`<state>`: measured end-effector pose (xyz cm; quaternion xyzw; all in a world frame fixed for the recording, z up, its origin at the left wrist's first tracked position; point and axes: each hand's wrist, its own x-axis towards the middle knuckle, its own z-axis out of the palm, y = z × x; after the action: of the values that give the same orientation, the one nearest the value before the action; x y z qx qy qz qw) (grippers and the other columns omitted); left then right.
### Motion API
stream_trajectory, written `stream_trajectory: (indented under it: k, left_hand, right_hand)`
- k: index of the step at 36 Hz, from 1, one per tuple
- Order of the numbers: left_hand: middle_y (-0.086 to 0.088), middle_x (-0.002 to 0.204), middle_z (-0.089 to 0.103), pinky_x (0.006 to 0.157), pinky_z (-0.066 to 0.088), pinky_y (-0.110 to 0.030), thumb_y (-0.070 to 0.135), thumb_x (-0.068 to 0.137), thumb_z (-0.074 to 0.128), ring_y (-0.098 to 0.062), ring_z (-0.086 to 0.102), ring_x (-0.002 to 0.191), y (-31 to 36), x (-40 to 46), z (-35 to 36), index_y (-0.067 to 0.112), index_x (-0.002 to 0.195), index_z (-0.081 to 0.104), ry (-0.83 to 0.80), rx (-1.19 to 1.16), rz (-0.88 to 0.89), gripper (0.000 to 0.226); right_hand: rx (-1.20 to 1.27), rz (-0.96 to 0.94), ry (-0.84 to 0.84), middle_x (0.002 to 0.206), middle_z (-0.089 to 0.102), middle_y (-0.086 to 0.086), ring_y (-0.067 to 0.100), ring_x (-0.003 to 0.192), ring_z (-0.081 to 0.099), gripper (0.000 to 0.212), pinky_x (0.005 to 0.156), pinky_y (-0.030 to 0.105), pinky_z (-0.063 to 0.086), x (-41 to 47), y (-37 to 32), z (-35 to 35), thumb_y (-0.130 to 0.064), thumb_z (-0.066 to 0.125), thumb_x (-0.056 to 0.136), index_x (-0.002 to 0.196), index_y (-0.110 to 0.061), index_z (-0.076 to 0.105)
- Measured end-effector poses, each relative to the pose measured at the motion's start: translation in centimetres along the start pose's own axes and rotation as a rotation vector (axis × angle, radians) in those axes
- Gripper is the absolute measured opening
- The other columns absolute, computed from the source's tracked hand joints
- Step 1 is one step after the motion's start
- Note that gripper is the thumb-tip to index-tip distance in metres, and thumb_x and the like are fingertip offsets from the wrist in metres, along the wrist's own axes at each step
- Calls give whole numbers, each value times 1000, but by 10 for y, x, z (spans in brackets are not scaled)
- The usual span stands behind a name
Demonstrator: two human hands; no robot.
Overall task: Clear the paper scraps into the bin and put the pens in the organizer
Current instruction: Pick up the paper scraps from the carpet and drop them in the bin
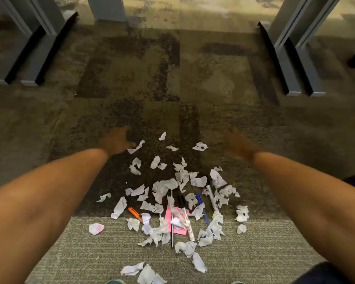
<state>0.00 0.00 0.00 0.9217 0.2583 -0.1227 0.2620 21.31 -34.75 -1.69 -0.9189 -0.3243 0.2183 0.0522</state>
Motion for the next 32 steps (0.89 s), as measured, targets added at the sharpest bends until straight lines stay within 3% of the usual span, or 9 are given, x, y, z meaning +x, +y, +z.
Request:
stream_trajectory:
  k: [5, 8, 11, 15, 18, 21, 25, 29, 32]
  left_hand:
    - [-18, 151, 39, 111, 26, -30, 17, 83, 76, -30, 38, 138, -1, -1, 33, 6, 145, 41, -58, -31, 69, 72]
    - [-20, 158, 21, 115, 20, -33, 19, 89, 69, -31, 22, 146, -5, 12, 46, 15, 150, 32, -110, 36, 69, 72]
    - [-16, 161, 14, 117, 23, -36, 16, 94, 60, -31, 28, 144, -9, 25, 56, 17, 151, 30, -106, 158, 102, 64]
    - [-13, 162, 12, 117, 21, -33, 14, 98, 51, -27, 26, 146, -16, 34, 70, 9, 152, 25, -151, 356, 168, 60]
    - [-10, 163, 10, 117, 18, -34, 11, 97, 50, -29, 23, 146, -21, 33, 78, 8, 152, 23, -182, 428, 206, 62]
    - [-14, 153, 31, 112, 31, -35, 1, 93, 51, -32, 39, 133, -25, 32, 79, 6, 144, 41, -97, 405, 188, 52]
    - [-21, 123, 56, 96, 39, -30, 1, 91, 57, -33, 56, 113, -19, 32, 75, -5, 114, 65, -123, 297, 134, 25]
    - [-26, 107, 66, 84, 44, -33, -3, 93, 52, -34, 63, 98, -18, 25, 71, -9, 101, 67, -51, 135, 70, 18]
    - [-24, 103, 68, 80, 45, -32, -5, 93, 49, -32, 64, 95, -19, 18, 64, -6, 100, 66, 49, 0, 62, 19]
  right_hand:
    - [97, -64, -57, 155, 28, 19, 40, 135, 40, 79, 104, 47, 44, 11, -19, 27, -24, 67, 92, 156, -25, 21]
    - [80, -80, -52, 161, 18, 17, 41, 139, 35, 83, 104, 46, 44, 23, -27, 38, -13, 64, 90, 158, -22, 17]
    - [54, -62, -118, 165, 4, 13, 42, 145, 24, 86, 108, 49, 41, 35, -34, 51, -15, 62, 91, 159, -22, 10]
    - [-70, -46, -197, 165, -7, 14, 49, 147, 4, 84, 113, 62, 27, 47, -41, 68, -33, 56, 98, 158, -31, -2]
    - [-139, -91, -178, 164, 7, 13, 46, 146, 7, 76, 109, 62, 33, 48, -42, 80, -33, 56, 98, 158, -32, 8]
    - [-150, -154, -103, 153, 29, 14, 42, 137, 27, 58, 103, 54, 43, 46, -39, 81, -23, 59, 96, 150, -26, 37]
    - [-147, -271, -58, 130, 50, 15, 33, 118, 51, 39, 96, 40, 47, 46, -36, 78, -2, 58, 88, 126, -12, 63]
    - [-152, -287, -107, 112, 61, 12, 28, 105, 57, 22, 88, 33, 43, 43, -35, 72, 1, 59, 85, 102, -9, 69]
    - [-67, -249, -113, 114, 66, 14, 28, 106, 60, 23, 84, 28, 40, 38, -33, 65, 1, 60, 87, 107, -5, 69]
